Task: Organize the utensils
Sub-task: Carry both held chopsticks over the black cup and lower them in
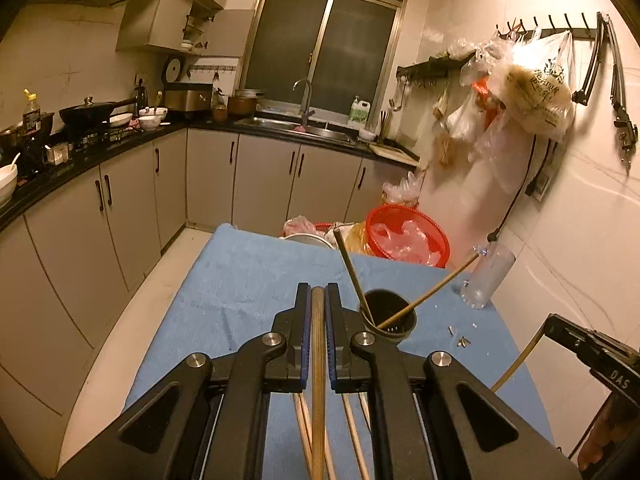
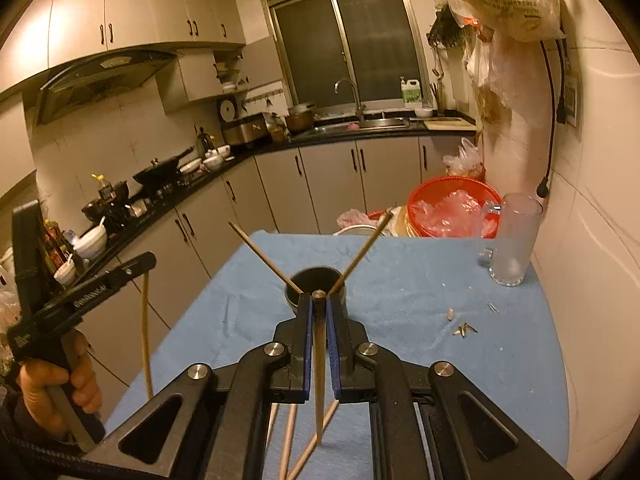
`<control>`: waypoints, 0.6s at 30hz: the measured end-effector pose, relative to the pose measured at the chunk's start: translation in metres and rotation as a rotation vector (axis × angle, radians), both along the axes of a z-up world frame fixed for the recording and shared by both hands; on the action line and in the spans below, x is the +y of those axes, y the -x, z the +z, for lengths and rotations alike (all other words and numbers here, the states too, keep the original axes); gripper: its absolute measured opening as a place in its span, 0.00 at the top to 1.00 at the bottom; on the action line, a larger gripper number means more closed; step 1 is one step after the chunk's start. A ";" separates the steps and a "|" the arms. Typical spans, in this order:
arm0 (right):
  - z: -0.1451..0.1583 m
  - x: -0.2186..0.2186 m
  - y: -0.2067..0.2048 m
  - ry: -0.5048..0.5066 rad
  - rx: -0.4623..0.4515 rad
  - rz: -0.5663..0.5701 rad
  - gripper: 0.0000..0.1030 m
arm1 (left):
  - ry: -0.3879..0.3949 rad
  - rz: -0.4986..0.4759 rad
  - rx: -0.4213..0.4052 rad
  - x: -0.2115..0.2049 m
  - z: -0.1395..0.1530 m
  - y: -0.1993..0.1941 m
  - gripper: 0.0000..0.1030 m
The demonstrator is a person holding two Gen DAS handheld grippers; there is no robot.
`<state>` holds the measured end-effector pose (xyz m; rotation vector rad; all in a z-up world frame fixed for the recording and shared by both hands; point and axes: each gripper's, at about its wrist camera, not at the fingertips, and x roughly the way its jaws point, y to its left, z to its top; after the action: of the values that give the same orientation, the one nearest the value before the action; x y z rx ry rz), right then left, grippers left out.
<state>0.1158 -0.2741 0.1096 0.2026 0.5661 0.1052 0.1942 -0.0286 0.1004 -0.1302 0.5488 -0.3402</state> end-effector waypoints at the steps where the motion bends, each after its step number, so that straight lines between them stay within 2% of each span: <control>1: 0.002 0.001 0.000 -0.002 -0.005 0.004 0.93 | 0.002 0.000 0.001 0.000 0.000 -0.001 0.94; 8: 0.018 0.003 -0.002 -0.016 -0.048 0.018 0.93 | 0.049 0.009 -0.006 0.000 0.000 -0.006 0.94; 14: 0.031 -0.001 -0.005 -0.032 -0.072 0.013 0.93 | 0.104 0.051 -0.084 -0.004 0.015 -0.015 0.94; 18: 0.041 -0.004 -0.010 -0.043 -0.090 0.004 0.93 | 0.104 0.053 -0.118 -0.015 0.026 -0.027 0.94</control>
<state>0.1255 -0.2785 0.1507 0.2370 0.4747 0.1301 0.2212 -0.0437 0.1267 -0.2232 0.4108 -0.3227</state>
